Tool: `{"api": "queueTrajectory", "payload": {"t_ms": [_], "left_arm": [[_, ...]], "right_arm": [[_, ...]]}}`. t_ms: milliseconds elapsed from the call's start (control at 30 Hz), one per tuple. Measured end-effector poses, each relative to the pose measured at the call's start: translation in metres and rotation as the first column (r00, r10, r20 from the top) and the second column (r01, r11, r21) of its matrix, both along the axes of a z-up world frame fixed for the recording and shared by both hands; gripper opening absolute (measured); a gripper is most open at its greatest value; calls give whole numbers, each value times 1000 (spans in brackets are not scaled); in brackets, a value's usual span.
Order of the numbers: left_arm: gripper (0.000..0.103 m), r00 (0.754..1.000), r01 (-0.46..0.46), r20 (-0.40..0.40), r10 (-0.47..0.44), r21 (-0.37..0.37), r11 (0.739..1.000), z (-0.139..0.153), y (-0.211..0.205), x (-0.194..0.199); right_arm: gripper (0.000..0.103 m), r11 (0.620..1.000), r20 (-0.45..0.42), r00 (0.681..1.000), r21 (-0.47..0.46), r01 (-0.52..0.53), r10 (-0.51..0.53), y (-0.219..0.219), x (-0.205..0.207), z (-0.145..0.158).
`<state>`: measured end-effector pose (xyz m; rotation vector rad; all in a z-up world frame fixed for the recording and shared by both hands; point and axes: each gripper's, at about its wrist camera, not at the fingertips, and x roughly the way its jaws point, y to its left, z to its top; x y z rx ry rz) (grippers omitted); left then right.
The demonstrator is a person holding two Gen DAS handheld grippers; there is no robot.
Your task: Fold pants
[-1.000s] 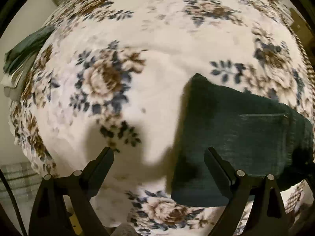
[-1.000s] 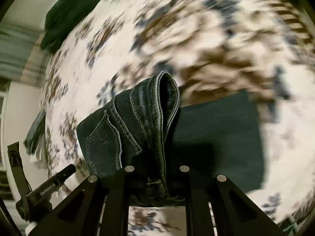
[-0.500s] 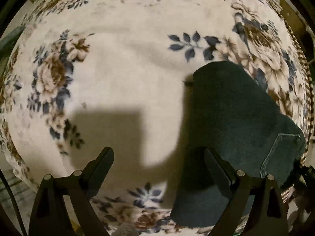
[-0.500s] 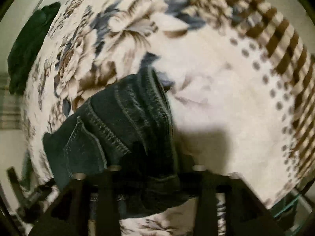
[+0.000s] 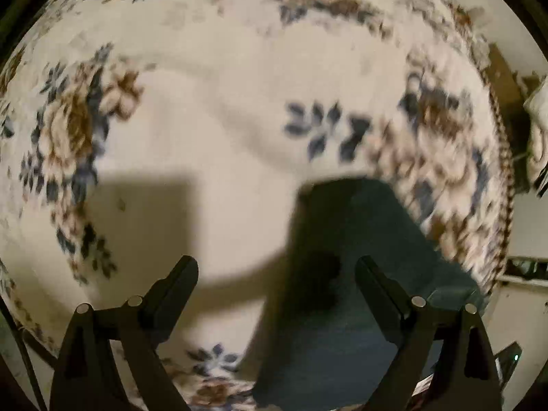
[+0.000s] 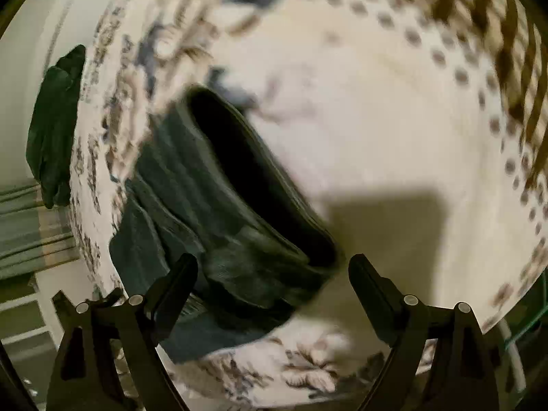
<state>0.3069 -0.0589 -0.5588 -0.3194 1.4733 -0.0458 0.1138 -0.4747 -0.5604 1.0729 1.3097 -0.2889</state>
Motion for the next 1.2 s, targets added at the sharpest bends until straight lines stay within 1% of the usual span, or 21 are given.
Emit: {"api": "queueTrajectory", "payload": {"t_ms": [100, 167, 233, 267, 300, 333, 367, 400, 467, 533, 567, 600, 633, 700, 767, 800, 867, 933, 1067, 1133, 1200], "left_arm": [[94, 999, 47, -13, -47, -19, 999, -14, -12, 21], [93, 990, 99, -92, -103, -49, 994, -43, -30, 39], [74, 987, 99, -122, -109, -87, 991, -61, -43, 46], [45, 987, 91, -119, -104, -104, 990, -65, -45, 50], [30, 987, 93, -122, -105, -100, 991, -67, -46, 53], [21, 988, 92, -117, -101, -84, 992, -67, -43, 55], [8, 991, 76, -100, -83, -76, 994, -66, -36, 59], [6, 994, 45, -99, -53, -82, 996, -68, -26, 62], [5, 990, -64, -134, 45, -138, 988, -76, -1, 65], [5, 993, -79, -102, 64, -156, 985, -66, 5, 64], [13, 994, -70, -91, 55, -173, 982, -59, 5, 62], [27, 996, -64, -80, 50, -190, 980, -51, 4, 59], [36, 997, -64, -64, 52, -215, 975, -41, 4, 52], [83, 997, -68, -41, 59, -271, 960, -27, 2, 37], [96, 998, -54, -27, 48, -297, 953, -20, -3, 21], [96, 999, -47, -30, 40, -302, 952, -19, -3, 10], [97, 998, -34, -58, 17, -312, 950, -26, -6, -14], [98, 996, -29, -94, -1, -316, 948, -39, -10, -38], [98, 984, -52, -177, -7, -327, 943, -67, -16, -61], [98, 987, -38, -160, -15, -320, 947, -70, -19, -63], [100, 990, -8, -140, -36, -303, 953, -67, -22, -63]], "right_arm": [[92, 992, 21, 998, -111, -52, 54, 3, 17, 22], [92, 988, 20, 996, -130, -82, 86, 4, 30, 27], [92, 988, -2, 995, -121, -99, 100, -1, 39, 25], [92, 986, -27, 993, -117, -115, 113, 0, 44, 19], [92, 985, -46, 991, -118, -128, 123, 1, 49, 14], [92, 983, -70, 988, -119, -143, 135, 1, 50, 8], [92, 980, -98, 984, -114, -162, 151, 2, 53, 0], [91, 981, -102, 983, -107, -163, 152, 0, 51, -4], [91, 987, -99, 987, -80, -138, 130, -2, 47, -12], [91, 992, -88, 990, -55, -112, 107, -4, 42, -16], [91, 995, -82, 992, -39, -97, 93, -5, 40, -16], [92, 997, -71, 995, -19, -78, 76, -6, 38, -17], [92, 999, -55, 997, 2, -51, 51, -7, 34, -17], [92, 999, 0, 1000, 47, 11, -11, -14, 22, -12], [94, 995, 59, 996, 78, 62, -67, -20, 8, -7], [99, 992, 89, 991, 92, 89, -97, -22, 1, -6], [101, 982, 121, 982, 138, 128, -145, -22, -14, -10], [102, 977, 102, 984, 172, 124, -143, -16, -27, -20], [102, 960, 55, 988, 250, 127, -145, -2, -39, -46], [102, 948, 19, 989, 288, 134, -145, 4, -40, -59], [102, 941, 44, 982, 296, 163, -183, 4, -39, -59]]}}
